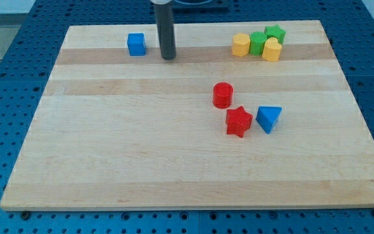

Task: Push the blue cube slightly to the left side of the board

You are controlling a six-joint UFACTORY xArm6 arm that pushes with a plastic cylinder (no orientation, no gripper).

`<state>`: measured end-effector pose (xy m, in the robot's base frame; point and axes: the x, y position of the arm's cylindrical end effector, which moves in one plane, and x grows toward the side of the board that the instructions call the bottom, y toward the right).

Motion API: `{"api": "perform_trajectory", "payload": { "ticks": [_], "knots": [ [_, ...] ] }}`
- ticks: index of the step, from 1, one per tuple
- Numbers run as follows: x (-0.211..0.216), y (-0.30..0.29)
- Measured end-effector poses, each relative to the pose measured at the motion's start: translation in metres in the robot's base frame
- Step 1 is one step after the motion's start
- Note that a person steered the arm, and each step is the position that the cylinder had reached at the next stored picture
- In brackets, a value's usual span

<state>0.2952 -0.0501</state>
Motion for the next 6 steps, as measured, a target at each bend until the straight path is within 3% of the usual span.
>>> {"api": "perform_trajectory", "payload": {
  "ticks": [3, 4, 6],
  "knots": [
    [-0.023, -0.005],
    [-0.023, -0.05],
    [-0.024, -0.056]
  ]
}}
